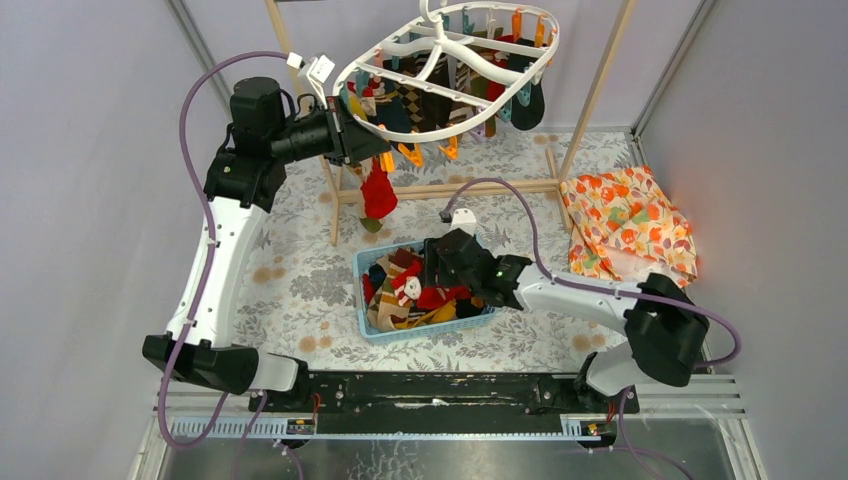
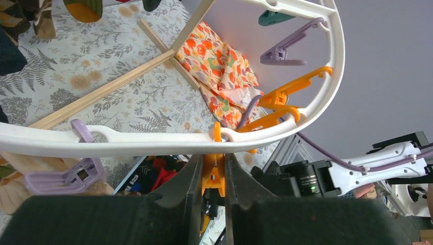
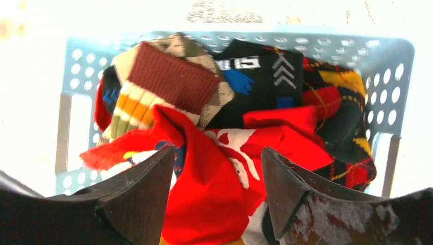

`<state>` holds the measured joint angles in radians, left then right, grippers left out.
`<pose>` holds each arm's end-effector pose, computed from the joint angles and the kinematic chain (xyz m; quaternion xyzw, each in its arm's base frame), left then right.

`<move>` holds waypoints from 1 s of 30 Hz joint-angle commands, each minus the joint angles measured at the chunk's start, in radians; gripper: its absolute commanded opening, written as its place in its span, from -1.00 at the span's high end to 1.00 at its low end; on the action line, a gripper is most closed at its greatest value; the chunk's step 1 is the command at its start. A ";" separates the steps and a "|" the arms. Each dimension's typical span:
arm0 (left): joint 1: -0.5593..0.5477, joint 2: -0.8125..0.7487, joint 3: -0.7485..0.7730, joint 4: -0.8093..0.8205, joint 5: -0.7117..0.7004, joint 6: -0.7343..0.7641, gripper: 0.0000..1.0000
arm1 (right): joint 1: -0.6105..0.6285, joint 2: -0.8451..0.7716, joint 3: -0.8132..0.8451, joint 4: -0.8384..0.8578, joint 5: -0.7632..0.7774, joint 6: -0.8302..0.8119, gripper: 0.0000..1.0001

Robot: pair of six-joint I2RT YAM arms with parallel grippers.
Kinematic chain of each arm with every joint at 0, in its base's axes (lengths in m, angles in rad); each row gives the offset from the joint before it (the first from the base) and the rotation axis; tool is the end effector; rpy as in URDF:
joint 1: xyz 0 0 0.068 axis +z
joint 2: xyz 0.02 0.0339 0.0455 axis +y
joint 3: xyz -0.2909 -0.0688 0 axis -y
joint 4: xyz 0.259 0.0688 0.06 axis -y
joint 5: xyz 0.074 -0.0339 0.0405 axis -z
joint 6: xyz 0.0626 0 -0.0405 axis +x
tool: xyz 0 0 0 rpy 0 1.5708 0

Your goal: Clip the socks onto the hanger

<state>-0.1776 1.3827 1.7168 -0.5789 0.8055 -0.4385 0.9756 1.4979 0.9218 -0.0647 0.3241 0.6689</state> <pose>0.2917 -0.0982 0.5124 0.1449 0.7503 -0.4661 0.4459 0.2159 0.2833 0.2331 -0.0632 0.8828 0.2261 0.4068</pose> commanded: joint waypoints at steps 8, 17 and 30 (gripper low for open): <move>0.007 -0.022 -0.014 0.014 0.037 0.003 1.00 | -0.002 -0.219 0.011 0.104 -0.574 -1.016 -0.46; 0.009 -0.027 -0.008 0.021 0.030 -0.006 0.99 | -0.002 0.037 0.384 -0.320 -0.697 -1.272 -0.33; 0.010 -0.019 0.007 -0.001 0.023 -0.001 0.94 | 0.020 0.302 0.677 -0.594 -0.713 -1.504 -0.23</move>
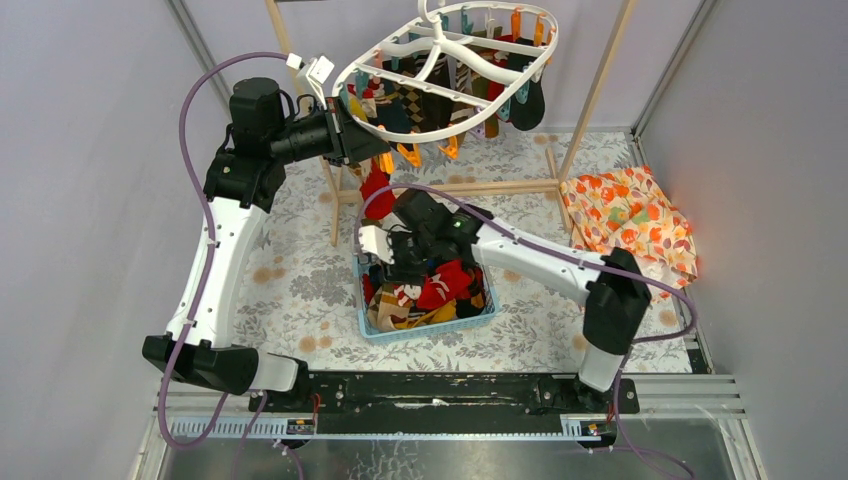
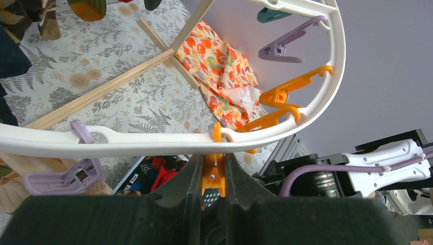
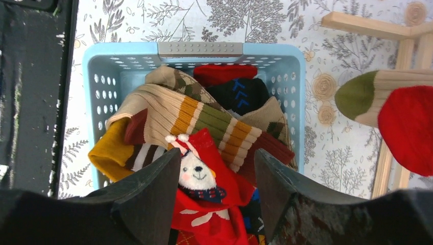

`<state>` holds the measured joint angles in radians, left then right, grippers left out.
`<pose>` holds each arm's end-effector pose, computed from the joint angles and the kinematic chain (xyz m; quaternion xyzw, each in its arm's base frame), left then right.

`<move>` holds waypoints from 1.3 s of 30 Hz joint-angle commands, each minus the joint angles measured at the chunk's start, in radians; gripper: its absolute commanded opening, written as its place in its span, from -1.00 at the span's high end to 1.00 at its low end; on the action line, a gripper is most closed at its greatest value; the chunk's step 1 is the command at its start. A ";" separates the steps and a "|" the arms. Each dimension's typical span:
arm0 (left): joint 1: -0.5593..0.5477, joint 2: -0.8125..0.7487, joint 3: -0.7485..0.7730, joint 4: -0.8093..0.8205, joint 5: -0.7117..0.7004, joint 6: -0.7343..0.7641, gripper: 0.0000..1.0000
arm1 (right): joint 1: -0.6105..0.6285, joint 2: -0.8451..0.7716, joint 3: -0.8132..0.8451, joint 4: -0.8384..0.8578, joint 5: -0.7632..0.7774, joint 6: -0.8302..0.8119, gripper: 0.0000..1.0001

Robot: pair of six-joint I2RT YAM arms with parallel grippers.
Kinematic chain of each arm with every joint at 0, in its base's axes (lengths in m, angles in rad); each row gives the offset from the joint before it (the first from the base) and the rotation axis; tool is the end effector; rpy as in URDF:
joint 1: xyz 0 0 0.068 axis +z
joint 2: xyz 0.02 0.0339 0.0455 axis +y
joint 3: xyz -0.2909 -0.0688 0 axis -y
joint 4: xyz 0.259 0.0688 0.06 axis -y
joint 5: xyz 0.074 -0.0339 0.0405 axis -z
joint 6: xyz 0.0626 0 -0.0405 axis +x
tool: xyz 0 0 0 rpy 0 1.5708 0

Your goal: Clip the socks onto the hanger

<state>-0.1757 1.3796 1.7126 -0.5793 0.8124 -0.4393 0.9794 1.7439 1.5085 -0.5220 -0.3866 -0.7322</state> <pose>0.2908 -0.0978 0.5119 0.1456 0.7501 -0.4680 0.4440 0.2212 0.3717 0.3073 -0.7304 0.5335 0.2229 0.3635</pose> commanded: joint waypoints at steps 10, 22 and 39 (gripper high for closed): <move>0.010 -0.017 0.014 -0.009 0.018 0.007 0.94 | 0.026 0.173 0.227 -0.260 0.015 -0.177 -0.17; 0.011 -0.016 0.028 -0.026 0.014 0.007 0.94 | 0.040 0.240 0.251 -0.335 0.043 -0.224 -0.07; 0.019 -0.020 0.034 -0.053 0.007 0.040 0.94 | 0.043 0.098 0.115 -0.234 0.028 -0.135 1.00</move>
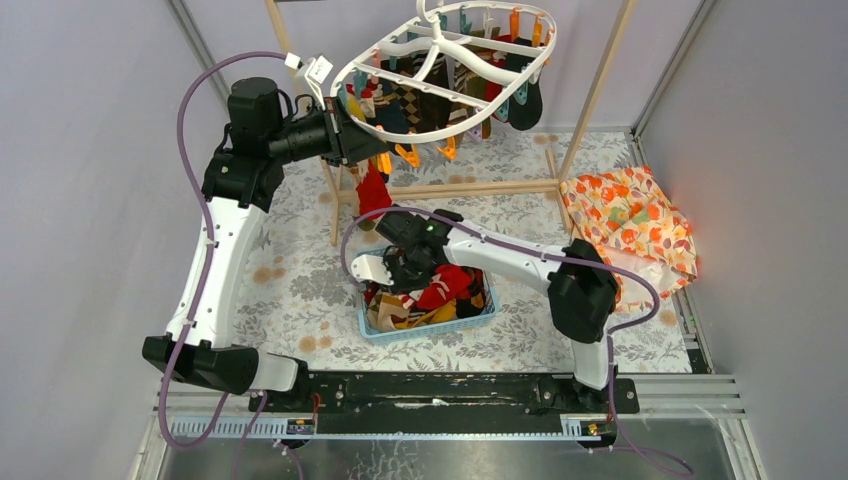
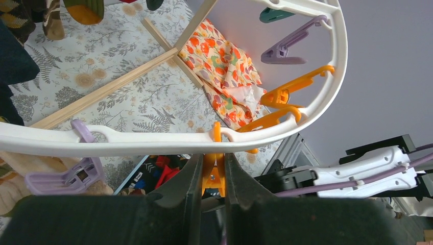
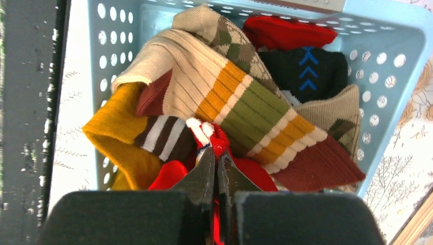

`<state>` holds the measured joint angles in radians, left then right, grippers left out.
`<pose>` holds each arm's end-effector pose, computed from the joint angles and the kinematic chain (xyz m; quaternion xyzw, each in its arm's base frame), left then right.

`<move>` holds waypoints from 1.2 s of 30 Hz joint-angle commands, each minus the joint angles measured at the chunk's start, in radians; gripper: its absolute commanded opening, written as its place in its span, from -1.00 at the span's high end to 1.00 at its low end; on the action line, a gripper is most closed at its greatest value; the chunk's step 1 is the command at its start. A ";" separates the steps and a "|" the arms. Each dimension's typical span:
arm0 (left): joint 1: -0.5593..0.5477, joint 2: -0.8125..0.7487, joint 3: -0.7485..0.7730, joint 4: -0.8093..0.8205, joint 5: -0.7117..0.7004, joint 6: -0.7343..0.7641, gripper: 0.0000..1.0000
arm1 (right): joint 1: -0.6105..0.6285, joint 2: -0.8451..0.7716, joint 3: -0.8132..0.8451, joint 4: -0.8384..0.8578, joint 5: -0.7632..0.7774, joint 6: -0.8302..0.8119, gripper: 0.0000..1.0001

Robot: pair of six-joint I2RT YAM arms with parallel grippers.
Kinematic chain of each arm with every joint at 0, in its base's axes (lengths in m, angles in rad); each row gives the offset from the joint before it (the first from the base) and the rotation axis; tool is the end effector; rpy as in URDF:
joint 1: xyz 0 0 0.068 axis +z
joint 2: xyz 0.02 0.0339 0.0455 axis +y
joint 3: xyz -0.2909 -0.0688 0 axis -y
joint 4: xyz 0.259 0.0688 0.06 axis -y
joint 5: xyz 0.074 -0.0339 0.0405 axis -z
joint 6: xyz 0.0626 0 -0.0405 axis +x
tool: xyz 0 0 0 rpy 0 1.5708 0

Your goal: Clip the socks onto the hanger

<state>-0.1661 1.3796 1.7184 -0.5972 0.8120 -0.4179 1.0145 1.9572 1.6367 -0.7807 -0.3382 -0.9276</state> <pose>0.2906 -0.0948 0.5119 0.1476 0.7524 -0.4610 0.4467 0.2224 0.3970 0.2397 -0.8135 0.5088 0.1735 0.2220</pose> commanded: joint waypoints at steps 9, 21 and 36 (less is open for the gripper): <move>0.012 -0.026 0.038 -0.035 0.024 0.015 0.94 | -0.096 -0.460 -0.365 0.643 -0.130 0.721 1.00; 0.013 -0.027 0.020 0.024 0.084 -0.048 0.96 | -0.182 -0.745 -0.903 1.734 -0.022 1.664 1.00; 0.013 -0.050 -0.048 0.097 0.143 -0.094 0.97 | -0.335 -0.381 -0.768 2.425 -0.203 2.162 1.00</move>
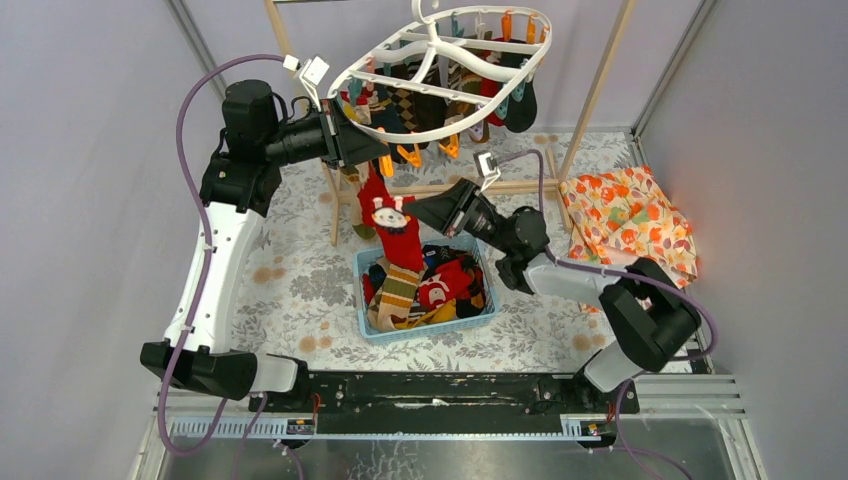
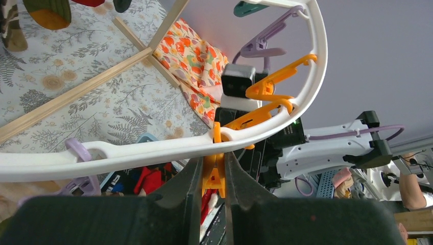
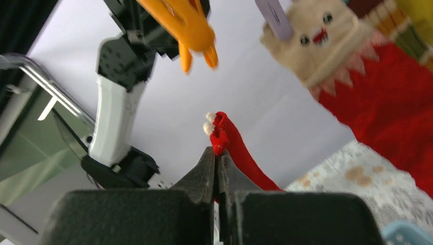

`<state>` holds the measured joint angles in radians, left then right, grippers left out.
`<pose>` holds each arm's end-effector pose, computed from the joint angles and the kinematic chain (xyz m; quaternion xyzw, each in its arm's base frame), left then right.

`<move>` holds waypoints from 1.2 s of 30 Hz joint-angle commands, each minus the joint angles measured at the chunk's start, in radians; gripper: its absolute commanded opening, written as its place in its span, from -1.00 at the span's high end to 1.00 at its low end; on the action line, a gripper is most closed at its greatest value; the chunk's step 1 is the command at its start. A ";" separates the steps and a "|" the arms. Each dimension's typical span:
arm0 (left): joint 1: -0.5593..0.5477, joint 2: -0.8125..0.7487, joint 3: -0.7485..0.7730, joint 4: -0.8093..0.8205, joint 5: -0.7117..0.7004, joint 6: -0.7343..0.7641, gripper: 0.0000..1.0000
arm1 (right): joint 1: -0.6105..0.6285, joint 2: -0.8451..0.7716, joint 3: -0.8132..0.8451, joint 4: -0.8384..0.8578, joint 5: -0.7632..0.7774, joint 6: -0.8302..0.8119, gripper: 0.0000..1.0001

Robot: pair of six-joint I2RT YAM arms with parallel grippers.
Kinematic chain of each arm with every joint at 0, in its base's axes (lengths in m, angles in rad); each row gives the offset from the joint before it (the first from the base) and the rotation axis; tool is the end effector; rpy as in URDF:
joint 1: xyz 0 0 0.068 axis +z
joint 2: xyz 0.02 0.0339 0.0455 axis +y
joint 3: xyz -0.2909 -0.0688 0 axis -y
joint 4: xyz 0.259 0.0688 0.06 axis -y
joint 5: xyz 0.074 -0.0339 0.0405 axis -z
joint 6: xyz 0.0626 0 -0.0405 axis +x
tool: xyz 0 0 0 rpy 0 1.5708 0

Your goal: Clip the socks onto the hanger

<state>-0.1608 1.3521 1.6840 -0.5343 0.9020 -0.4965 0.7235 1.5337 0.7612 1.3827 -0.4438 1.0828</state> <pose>0.2811 -0.0953 0.5159 0.1551 0.7337 -0.5033 0.4294 0.2397 0.2476 0.3412 -0.1115 0.4783 0.7423 0.4558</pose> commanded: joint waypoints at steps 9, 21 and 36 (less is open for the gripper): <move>0.008 -0.014 -0.016 0.041 0.082 -0.017 0.98 | -0.090 0.137 0.242 0.325 -0.204 0.284 1.00; 0.009 -0.011 -0.027 0.060 0.115 -0.025 0.99 | -0.091 0.162 0.286 0.332 -0.213 0.295 1.00; 0.009 -0.016 -0.027 0.079 0.152 -0.044 1.00 | -0.091 0.171 0.270 0.329 -0.178 0.252 1.00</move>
<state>-0.1551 1.3518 1.6672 -0.4854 0.9920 -0.5289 0.6338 1.7077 1.0016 1.5772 -0.6449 1.3621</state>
